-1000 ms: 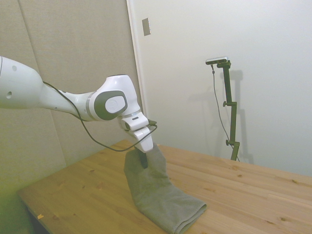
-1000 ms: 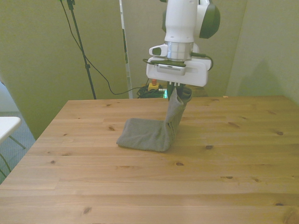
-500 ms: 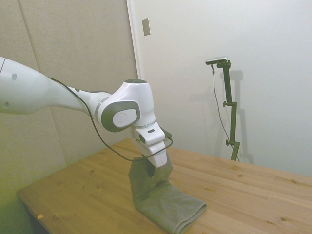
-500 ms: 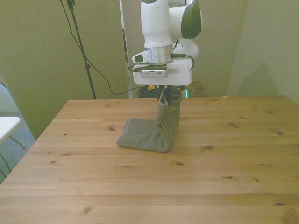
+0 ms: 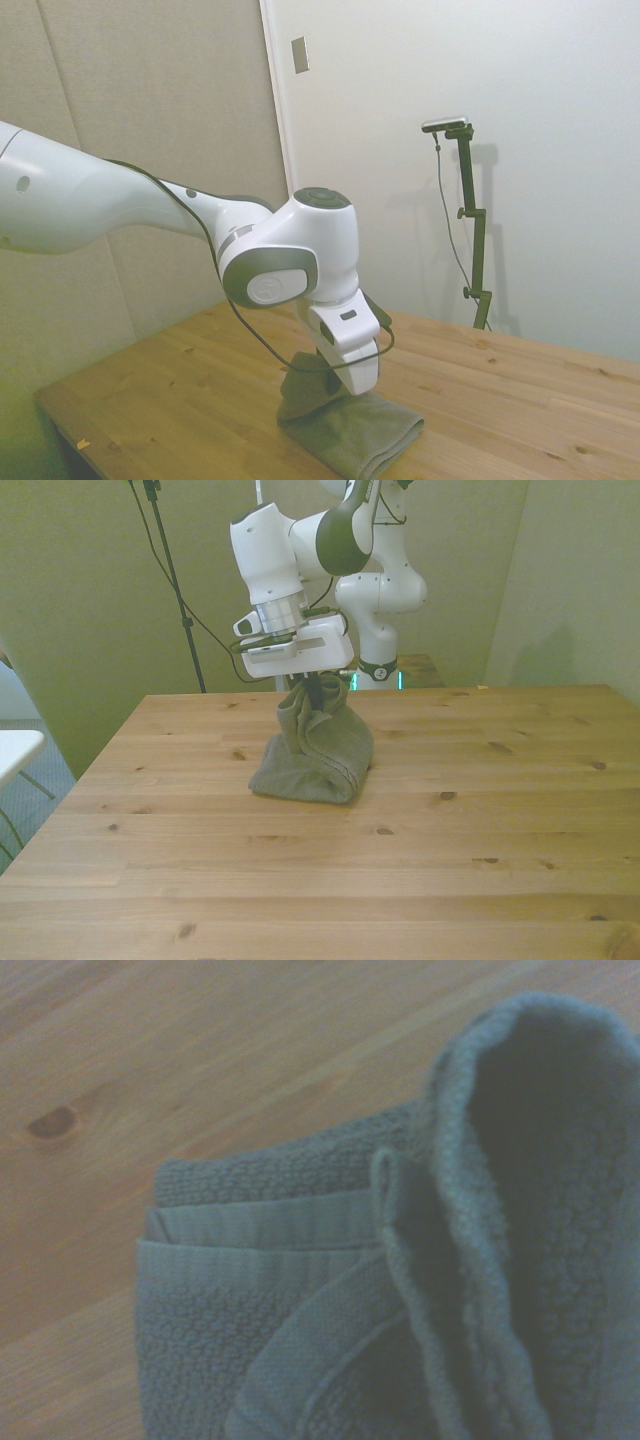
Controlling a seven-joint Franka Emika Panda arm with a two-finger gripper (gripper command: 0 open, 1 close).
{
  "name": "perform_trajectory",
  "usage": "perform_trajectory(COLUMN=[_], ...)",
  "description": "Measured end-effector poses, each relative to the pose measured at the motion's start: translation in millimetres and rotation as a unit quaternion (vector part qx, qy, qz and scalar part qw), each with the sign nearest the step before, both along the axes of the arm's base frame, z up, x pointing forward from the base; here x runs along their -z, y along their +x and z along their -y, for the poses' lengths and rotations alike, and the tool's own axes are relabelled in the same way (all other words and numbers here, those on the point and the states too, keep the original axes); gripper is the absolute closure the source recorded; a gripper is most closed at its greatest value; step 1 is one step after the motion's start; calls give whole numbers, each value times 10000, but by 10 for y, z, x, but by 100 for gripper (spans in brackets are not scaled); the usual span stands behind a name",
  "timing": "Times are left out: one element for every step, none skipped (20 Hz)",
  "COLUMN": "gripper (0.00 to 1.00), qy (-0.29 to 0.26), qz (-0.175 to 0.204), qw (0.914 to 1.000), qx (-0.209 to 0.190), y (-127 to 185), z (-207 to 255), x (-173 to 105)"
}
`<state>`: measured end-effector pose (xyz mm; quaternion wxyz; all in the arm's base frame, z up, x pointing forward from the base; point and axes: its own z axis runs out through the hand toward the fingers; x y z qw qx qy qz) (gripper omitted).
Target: Fold the towel
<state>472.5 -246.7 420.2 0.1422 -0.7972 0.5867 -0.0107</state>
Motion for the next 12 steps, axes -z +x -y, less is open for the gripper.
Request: perform_trajectory(gripper=[100,100,100,100,100,100,100,100,0,0,0,0], qy=[28,36,48,72,90,116,115,109,109,115,128,150], qz=[18,46,107,181,247,313,363,390,398,393,376,371], qw=[10000,10000,9999,9997,9996,9994,9993,9992,9991,9992,9992,9992], qx=[29,73,105,118,102,82,53,24,6,0,5,12], y=[-24,-42,-54,-52,-37,-9,26,59,82,98,104,105], z=[69,139,206,258,296,315,324,326,324,326,329,336], x=[34,65,87,99,97,85,65,54,57,73,99,124])
